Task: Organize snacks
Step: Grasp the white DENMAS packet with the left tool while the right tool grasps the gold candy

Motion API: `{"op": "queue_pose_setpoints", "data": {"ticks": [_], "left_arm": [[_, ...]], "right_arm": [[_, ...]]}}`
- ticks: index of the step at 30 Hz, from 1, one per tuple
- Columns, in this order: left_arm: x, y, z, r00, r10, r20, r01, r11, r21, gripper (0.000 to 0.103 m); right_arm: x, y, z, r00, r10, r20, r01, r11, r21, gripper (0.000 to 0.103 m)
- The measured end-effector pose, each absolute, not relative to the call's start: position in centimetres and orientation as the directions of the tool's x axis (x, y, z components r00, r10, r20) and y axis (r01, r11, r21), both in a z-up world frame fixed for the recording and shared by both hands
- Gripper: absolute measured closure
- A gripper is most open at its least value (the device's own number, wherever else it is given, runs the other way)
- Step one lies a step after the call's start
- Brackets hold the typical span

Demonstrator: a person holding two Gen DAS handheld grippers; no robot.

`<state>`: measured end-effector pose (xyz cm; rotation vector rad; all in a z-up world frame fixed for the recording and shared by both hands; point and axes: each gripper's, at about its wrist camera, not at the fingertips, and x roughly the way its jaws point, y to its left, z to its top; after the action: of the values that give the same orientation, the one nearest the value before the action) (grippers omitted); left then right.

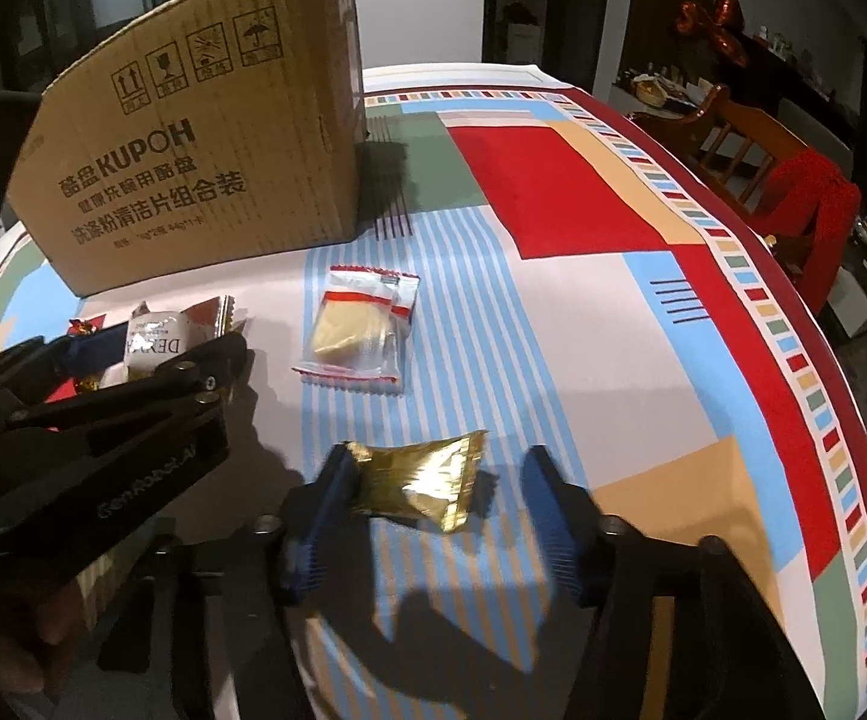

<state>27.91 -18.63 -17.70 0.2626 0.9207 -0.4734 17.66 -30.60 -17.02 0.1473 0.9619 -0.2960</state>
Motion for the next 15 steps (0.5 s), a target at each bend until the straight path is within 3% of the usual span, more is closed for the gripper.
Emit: {"op": "queue_pose_setpoints", "data": {"ticks": [2, 8, 15], "left_arm": [[27.9, -18.65, -17.69, 0.511, -0.282, -0.812, 0.5, 0.866, 0.014, 0.05], [27.74, -18.69, -17.65, 0.513, -0.284, -0.81, 0.504, 0.864, 0.016, 0.055], [27.42, -18.25, -17.3, 0.52, -0.278, -0.808, 0.498, 0.867, 0.022, 0.057]], "right_arm": [[17.68, -30.53, -16.95, 0.541, -0.179, -0.822, 0.307, 0.952, -0.005, 0.065], [17.77, -30.36, -16.93, 0.552, -0.166, -0.817, 0.29, 0.957, 0.001, 0.083], [17.68, -30.27, -16.83, 0.557, -0.159, -0.815, 0.286, 0.958, 0.009, 0.087]]}}
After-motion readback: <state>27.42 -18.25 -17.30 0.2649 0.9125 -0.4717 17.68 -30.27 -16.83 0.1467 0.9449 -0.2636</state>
